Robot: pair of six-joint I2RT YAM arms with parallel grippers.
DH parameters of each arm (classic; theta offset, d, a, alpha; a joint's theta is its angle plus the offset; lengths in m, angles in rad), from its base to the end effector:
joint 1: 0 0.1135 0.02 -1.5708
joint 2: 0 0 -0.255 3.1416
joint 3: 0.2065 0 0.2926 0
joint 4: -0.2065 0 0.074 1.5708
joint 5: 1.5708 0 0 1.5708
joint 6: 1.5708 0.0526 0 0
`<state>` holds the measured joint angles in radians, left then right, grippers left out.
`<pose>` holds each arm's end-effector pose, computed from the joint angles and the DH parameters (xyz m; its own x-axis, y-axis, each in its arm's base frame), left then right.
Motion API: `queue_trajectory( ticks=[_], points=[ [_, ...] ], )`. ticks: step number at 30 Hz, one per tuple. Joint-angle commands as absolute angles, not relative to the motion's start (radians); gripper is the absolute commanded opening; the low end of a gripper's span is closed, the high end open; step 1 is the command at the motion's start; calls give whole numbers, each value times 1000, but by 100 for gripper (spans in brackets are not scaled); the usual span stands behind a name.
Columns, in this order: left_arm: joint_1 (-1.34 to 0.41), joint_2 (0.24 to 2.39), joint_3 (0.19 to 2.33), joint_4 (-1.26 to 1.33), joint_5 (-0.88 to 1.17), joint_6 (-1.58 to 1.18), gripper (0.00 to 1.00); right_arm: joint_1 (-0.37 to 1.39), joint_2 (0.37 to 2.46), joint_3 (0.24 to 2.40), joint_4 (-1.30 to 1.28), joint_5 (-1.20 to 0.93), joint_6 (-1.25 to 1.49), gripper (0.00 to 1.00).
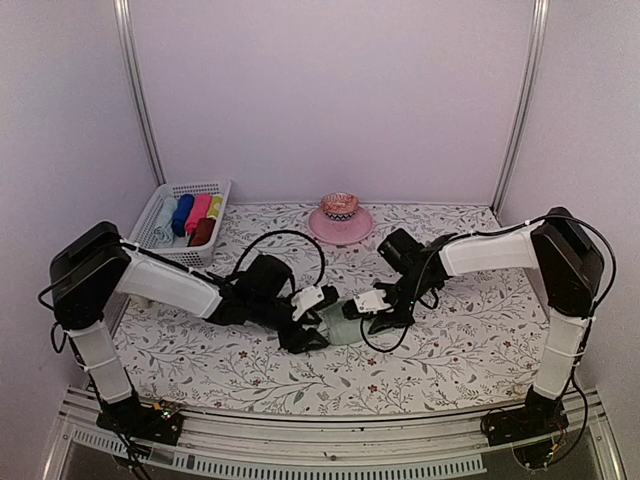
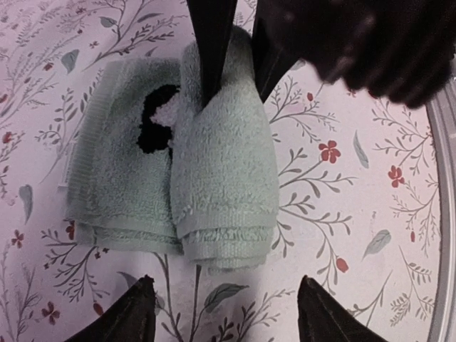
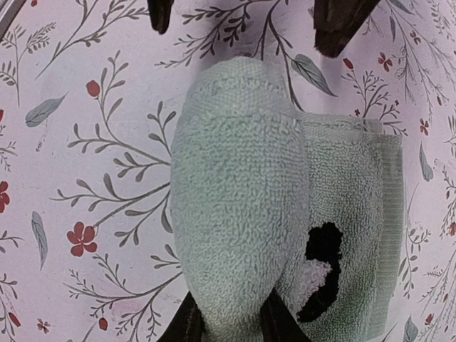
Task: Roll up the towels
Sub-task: Roll the towel at the center of the board.
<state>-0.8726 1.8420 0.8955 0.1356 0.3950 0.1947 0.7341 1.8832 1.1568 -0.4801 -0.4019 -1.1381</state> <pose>0.2344 -0.3108 0.0730 -0.2874 0.6203 -0.7298 0.9510 0.2755 -0.1404 0.2802 0.2805 0.0964 0.3628 -0.7980 -0.4812 -0.9317 -0.3209 -0.1702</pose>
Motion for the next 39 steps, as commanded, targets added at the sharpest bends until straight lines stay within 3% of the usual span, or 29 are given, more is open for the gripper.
queue_trajectory(
  ticks=[1,7,15,26,30,33,37,39],
  points=[
    [-923,1718,823,203,227,238,70,738,1977,1249,-702,-457,-1123,23],
    [-1034,1659,725,348,29,340,74,726,2069,1374,-900,-572,-1138,24],
    [-1143,1739,745,407,-74,444,74,703,2160,1501,-1072,-657,-1145,24],
    [-1190,1853,808,417,-150,491,69,698,2186,1532,-1115,-671,-1142,25],
    [-1189,1886,837,362,-157,477,58,697,2186,1532,-1114,-672,-1143,25],
    [-1189,1902,849,333,-143,459,40,697,2183,1531,-1103,-663,-1138,26],
    [-1187,1919,870,281,-108,427,15,693,2158,1513,-1059,-643,-1121,34],
    [-1186,1929,886,241,-76,396,12,686,2123,1491,-1021,-626,-1109,40]
  ],
)
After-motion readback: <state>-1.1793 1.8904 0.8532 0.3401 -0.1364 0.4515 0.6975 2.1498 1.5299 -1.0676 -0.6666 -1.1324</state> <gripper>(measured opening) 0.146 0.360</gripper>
